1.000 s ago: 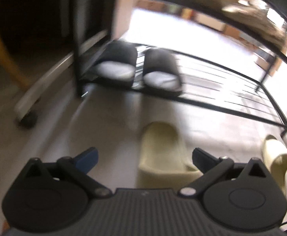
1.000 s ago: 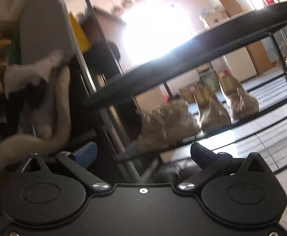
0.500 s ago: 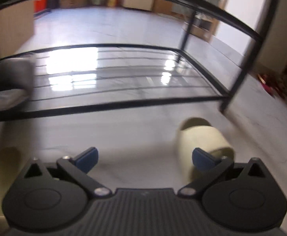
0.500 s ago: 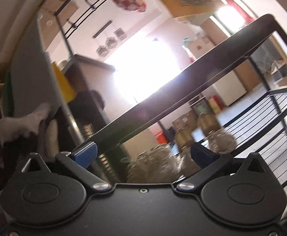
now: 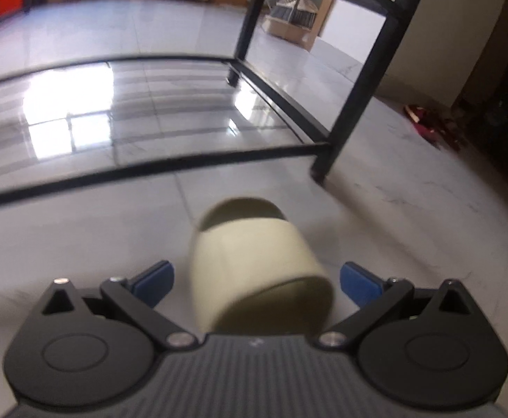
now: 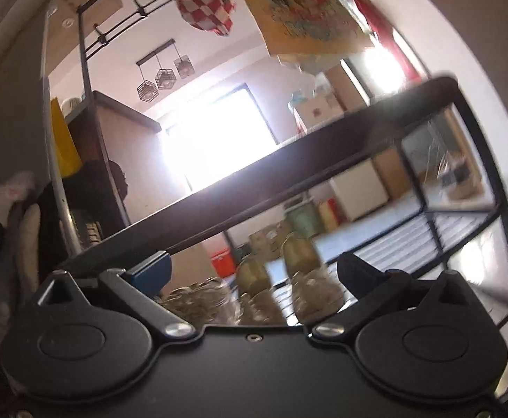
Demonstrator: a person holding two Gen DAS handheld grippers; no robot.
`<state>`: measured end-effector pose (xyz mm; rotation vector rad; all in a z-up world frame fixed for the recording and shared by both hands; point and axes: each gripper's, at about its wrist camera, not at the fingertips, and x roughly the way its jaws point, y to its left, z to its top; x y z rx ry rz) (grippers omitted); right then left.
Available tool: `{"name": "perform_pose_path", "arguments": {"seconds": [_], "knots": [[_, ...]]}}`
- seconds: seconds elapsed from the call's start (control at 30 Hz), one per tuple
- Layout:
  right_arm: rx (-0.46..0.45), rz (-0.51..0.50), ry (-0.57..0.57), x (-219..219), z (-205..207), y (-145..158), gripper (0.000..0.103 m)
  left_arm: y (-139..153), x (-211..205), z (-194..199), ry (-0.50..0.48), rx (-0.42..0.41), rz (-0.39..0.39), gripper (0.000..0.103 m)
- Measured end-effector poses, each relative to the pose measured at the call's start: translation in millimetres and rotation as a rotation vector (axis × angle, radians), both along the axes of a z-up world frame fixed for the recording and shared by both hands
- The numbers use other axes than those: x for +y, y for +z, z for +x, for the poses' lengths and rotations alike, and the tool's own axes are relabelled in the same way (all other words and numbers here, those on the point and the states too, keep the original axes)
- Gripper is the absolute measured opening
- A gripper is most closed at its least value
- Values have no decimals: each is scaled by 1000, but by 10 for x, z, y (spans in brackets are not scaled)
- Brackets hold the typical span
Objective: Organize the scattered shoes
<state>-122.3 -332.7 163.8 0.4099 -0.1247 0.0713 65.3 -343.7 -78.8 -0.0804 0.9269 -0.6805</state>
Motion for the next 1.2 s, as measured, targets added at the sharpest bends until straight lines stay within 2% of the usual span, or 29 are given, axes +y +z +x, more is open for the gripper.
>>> {"name": "perform_pose_path", "arguments": {"seconds": [0.07,0.23,0.33,0.47,0.8,0.97,1.2], "knots": [[-7,-28,-36,-3,23,10,103,-47,-97,-6,1,12,-2,102],[45,0,-84,-116,143,-32,103,-79,-258,-60,-10,-44,60,102],[69,13,-158,-166,165,-52,103,-135,-291,-16,33,-26,84,102],[49,32,-213,-199,134,-67,103,-207,-341,11,34,-22,137,103],[89,46,-211,-198,206,-117,103,-198,-402,-23,30,-29,178,103],[103,23,-230,-170,225,-110,103,-243,-455,-75,-18,-87,189,103],[126,82,-220,-247,269,-174,103,-214,-311,-75,-54,-77,150,100]]}}
